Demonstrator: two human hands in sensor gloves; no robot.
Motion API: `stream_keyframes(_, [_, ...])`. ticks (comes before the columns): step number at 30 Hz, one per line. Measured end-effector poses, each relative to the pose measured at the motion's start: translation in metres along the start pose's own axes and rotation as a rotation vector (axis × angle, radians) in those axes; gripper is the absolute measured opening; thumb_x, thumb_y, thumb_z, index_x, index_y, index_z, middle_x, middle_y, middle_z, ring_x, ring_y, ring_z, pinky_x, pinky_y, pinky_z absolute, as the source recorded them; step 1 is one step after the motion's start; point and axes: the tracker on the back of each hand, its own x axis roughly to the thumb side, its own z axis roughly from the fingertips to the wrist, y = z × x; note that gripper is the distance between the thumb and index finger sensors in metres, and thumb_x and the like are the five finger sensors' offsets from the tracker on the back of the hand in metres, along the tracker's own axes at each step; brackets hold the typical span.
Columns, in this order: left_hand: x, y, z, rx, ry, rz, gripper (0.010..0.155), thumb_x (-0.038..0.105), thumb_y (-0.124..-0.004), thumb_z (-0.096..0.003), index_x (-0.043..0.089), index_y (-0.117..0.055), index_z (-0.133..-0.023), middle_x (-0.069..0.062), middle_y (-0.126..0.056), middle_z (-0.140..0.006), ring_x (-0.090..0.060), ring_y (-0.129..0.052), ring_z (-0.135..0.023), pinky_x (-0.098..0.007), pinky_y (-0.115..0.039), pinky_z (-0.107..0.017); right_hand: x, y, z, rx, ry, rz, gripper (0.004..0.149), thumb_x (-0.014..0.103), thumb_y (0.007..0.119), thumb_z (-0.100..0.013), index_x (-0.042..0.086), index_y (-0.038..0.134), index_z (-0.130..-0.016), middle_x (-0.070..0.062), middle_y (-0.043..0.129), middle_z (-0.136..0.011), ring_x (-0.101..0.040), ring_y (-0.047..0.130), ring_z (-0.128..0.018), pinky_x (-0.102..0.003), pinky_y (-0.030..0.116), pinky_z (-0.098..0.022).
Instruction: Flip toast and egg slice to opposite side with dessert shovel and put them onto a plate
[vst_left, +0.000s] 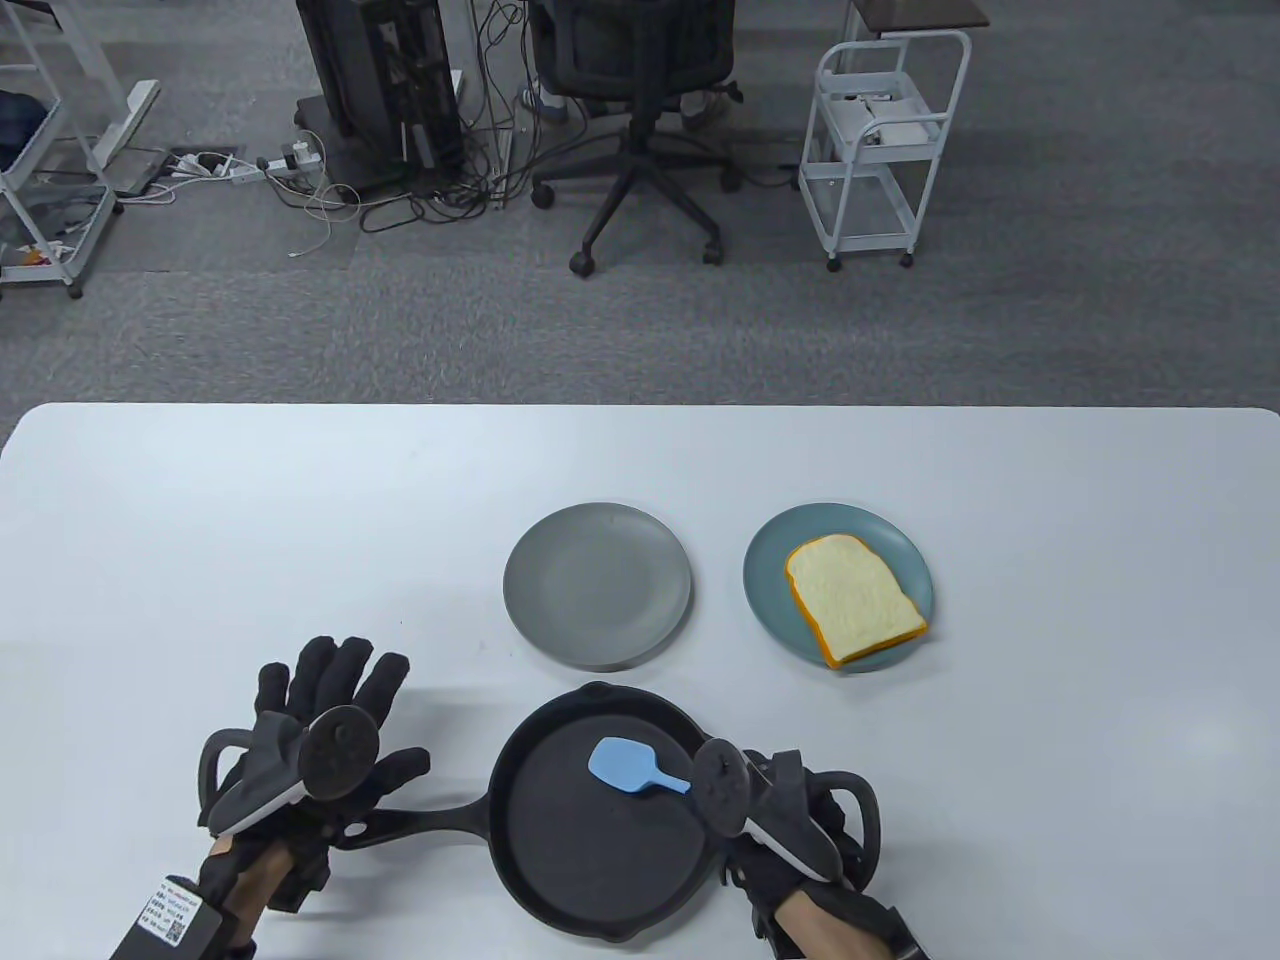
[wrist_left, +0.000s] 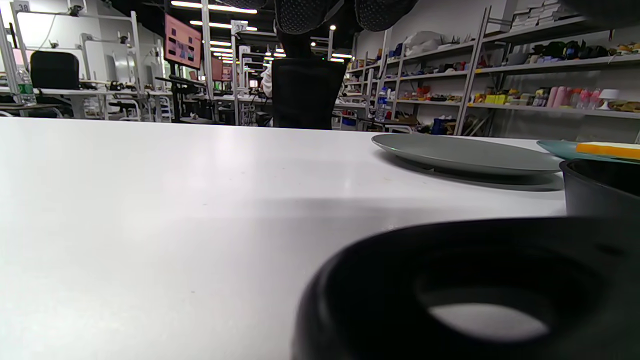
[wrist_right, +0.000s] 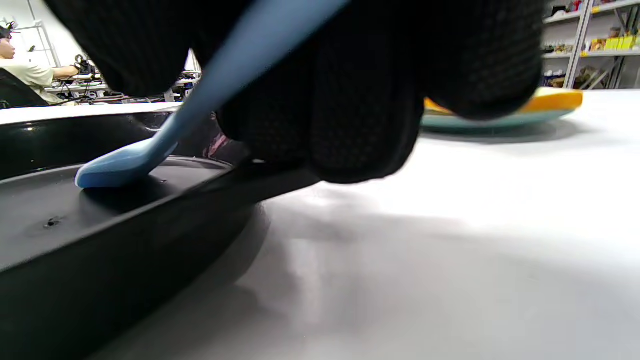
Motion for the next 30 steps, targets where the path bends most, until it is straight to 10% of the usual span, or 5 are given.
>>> stream_keyframes(13, [0.003,0.001,0.0,-0.013,-0.015,0.004,0.097,0.079,-0.051,-0.0303,0.035,-0.029,-0.114,-0.01,-0.027,-0.126,-0.047,-0.024,-0.116,-0.07,-0.022,-0.079,-0.011,-0.026,0.008,-0.055,-0.048,-0.038,0.069,0.062,0.079,-0.039,0.024,0.082,-0.096,-0.009,0.091,-0.099,-0.037,0.092,-0.083,-0.054,0.076,-0.056])
stream_keyframes(30, [0.002,0.003,0.002,-0.012,-0.007,0.002,0.096,0.079,-0.051,-0.0306,0.035,-0.028,-0.114,-0.01,-0.025,-0.126,-0.046,-0.022,-0.116,-0.07,-0.021,-0.079,-0.053,-0.034,0.003,-0.195,0.03,-0.079,0.085,0.072,0.064,-0.035,0.033,0.055,-0.111,-0.008,0.041,-0.129,-0.041,0.03,-0.116,-0.072,0.026,-0.076])
